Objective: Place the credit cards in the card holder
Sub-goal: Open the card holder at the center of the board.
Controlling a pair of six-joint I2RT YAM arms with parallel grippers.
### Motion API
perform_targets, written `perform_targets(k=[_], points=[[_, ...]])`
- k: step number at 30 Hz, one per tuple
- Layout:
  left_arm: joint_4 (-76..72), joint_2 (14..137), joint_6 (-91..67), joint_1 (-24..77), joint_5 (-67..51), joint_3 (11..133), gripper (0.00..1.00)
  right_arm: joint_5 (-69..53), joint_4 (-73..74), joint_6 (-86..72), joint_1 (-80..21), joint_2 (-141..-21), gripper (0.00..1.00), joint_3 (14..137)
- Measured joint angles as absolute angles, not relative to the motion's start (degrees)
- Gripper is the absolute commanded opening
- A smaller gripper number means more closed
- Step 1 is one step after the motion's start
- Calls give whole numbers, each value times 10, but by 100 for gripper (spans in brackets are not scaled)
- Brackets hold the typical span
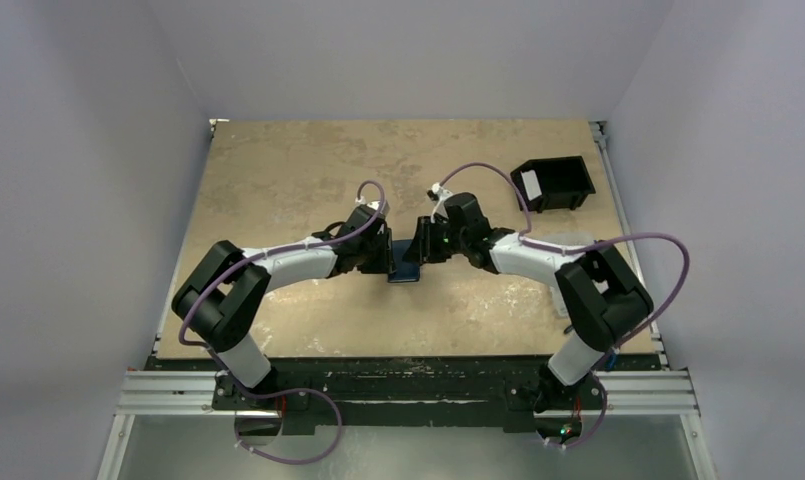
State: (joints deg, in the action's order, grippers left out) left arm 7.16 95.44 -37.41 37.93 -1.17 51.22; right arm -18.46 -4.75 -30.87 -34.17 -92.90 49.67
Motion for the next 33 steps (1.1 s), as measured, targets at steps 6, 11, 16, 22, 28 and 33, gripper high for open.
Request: perform_targets(k=[6,11,16,22,28,33], points=[[63,952,-388,378,-5,503,29,-180,-61,-327,-350,-1007,21,542],[62,948,-393,376,-4,501,29,-45,0,-296,-350,-997,21,557],[63,948,-394,375,-8,501,29,14,26,-281,-350,-984,20,557],[69,944,-398,372,-32,510,24,-44,3,-299,-350,-1007,11,557],[72,878,-399,372,-34,511,33,-138,-70,-330,-349,-1036,12,553],[103,864,-394,371,3,525,30,-236,-162,-389,-350,-1084,19,553]])
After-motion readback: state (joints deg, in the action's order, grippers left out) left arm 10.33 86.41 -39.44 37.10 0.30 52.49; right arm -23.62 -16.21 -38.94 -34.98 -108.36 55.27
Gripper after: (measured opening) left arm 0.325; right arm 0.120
